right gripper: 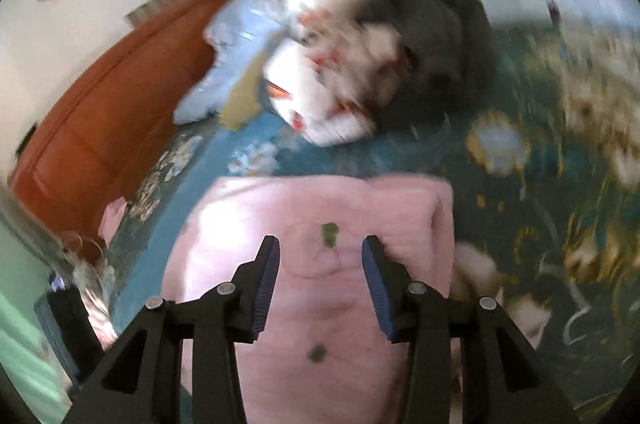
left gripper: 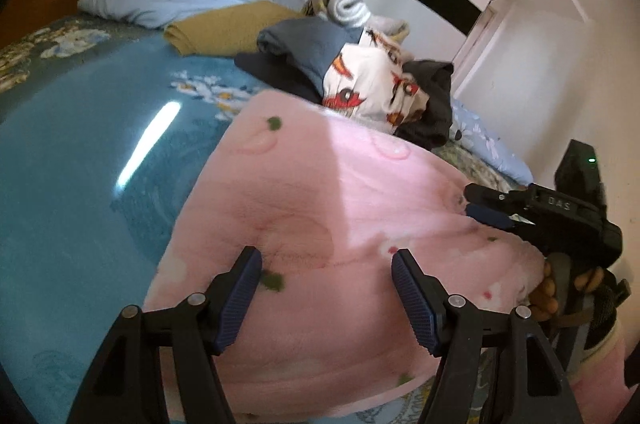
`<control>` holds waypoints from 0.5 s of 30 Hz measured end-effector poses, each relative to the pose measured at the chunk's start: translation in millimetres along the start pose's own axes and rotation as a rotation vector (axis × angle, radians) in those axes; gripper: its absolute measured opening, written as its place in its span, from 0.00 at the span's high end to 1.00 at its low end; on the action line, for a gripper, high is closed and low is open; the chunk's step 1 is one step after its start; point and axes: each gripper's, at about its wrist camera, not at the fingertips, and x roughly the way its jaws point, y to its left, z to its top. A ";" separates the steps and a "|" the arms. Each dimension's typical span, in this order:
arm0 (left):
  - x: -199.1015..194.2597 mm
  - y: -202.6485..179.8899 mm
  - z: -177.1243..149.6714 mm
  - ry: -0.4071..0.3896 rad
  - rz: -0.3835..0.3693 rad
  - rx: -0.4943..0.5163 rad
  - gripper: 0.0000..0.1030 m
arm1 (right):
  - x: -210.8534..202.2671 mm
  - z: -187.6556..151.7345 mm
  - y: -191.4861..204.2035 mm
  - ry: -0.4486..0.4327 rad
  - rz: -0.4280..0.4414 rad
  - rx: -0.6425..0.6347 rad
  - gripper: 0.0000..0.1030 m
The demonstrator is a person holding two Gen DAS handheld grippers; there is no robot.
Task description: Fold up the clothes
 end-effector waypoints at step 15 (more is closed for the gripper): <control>-36.9 -7.1 1.7 -0.064 -0.037 0.006 0.31 | -46.6 -20.1 24.0 -0.046 0.057 -0.104 0.54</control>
